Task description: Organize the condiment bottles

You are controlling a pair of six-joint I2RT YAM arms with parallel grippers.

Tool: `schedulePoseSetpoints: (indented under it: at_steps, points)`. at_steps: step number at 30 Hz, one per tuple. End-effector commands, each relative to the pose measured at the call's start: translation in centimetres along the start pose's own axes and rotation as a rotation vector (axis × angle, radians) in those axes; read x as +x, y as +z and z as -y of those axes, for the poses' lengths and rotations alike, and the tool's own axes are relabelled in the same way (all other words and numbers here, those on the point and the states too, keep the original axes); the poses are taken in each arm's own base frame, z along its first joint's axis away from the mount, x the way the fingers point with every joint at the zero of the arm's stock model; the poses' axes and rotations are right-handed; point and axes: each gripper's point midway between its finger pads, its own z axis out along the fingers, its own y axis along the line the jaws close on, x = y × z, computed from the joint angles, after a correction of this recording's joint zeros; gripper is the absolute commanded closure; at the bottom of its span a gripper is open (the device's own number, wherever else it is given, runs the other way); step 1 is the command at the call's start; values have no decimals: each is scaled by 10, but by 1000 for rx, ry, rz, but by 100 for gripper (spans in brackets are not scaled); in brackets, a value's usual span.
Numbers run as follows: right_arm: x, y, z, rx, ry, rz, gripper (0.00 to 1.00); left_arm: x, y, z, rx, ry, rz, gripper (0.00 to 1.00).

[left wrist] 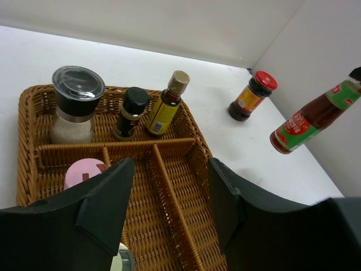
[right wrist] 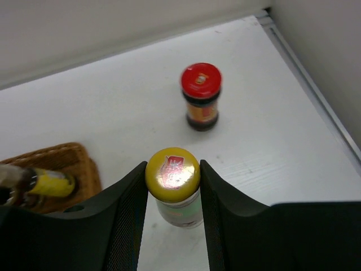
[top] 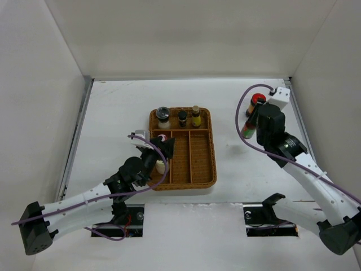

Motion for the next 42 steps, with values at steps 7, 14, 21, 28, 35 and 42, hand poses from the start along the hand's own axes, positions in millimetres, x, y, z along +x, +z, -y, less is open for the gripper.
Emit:
schedulePoseSetpoints:
  at_steps: [7, 14, 21, 28, 35, 42]
  points:
    - [-80, -54, -118, -333, 110, 156, 73, -20, 1, -25, -100, -33, 95, 46]
    - [-64, -75, -211, -552, 101, 127, 73, -23, -1, -48, -195, -33, 129, 46]
    - [-39, -84, -280, -695, 82, 92, 73, -35, -10, -70, -276, -59, 196, 46]
    - [-9, -80, -314, -736, 51, 59, 72, -36, -11, -72, -281, -59, 203, 46]
    - [27, -76, -320, -727, 11, 22, 72, -36, -10, -73, -288, -53, 200, 46]
    - [61, -65, -321, -680, -55, 17, 71, -35, -8, -73, -287, -47, 195, 46]
